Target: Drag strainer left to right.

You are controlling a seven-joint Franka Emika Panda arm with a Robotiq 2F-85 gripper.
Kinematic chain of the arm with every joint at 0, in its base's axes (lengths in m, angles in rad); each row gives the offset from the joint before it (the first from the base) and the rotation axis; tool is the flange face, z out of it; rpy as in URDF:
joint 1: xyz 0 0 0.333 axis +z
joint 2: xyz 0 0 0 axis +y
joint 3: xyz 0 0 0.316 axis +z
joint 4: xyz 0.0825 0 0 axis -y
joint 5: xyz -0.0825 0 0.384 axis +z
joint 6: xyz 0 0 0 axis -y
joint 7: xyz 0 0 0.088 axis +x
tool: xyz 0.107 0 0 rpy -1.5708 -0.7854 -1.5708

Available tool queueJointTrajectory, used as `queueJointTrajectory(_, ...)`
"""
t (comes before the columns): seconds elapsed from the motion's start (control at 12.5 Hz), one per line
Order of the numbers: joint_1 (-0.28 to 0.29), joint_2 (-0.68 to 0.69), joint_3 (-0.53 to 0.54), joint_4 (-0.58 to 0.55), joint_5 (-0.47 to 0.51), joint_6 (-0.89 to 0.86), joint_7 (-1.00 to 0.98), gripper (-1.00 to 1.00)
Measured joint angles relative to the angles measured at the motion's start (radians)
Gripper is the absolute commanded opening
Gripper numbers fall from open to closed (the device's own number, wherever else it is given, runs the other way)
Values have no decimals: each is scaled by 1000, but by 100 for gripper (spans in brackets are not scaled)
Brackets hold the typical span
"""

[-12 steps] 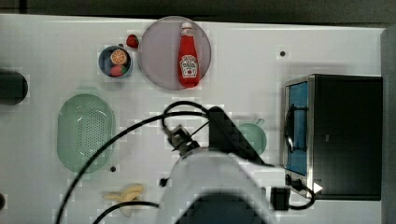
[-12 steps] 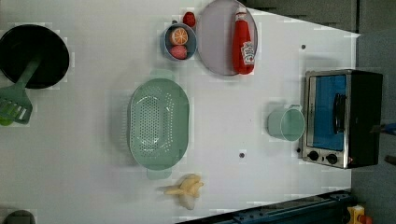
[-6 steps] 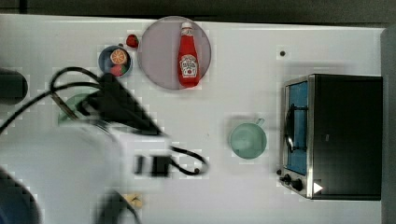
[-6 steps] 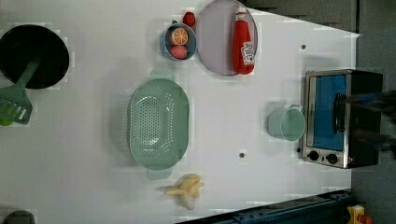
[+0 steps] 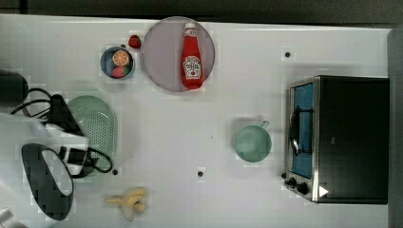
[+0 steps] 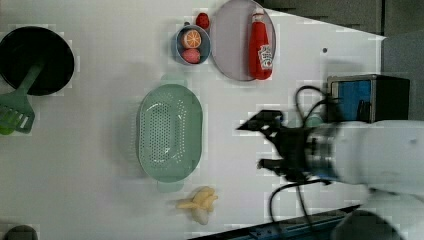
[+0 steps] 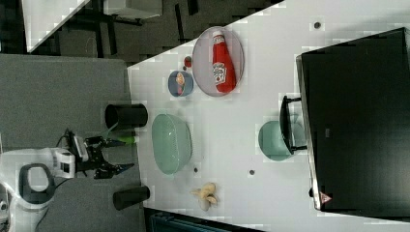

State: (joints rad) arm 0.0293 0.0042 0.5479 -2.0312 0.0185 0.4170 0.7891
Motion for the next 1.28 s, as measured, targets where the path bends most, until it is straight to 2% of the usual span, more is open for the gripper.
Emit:
queueJointTrajectory(0.16,24,54,33,-8,7,78,126,100)
queueJointTrajectory(0.4,31,155,68,-6,-21,201,302,100)
queueJointTrajectory(0.88,38,398,55,-76,-48,482,432,100)
queueJointTrajectory(1.04,68,475,-1,-80,-44,565,440,100)
queueJointTrajectory(1.28,101,564,-95,-90,-40,601,442,100)
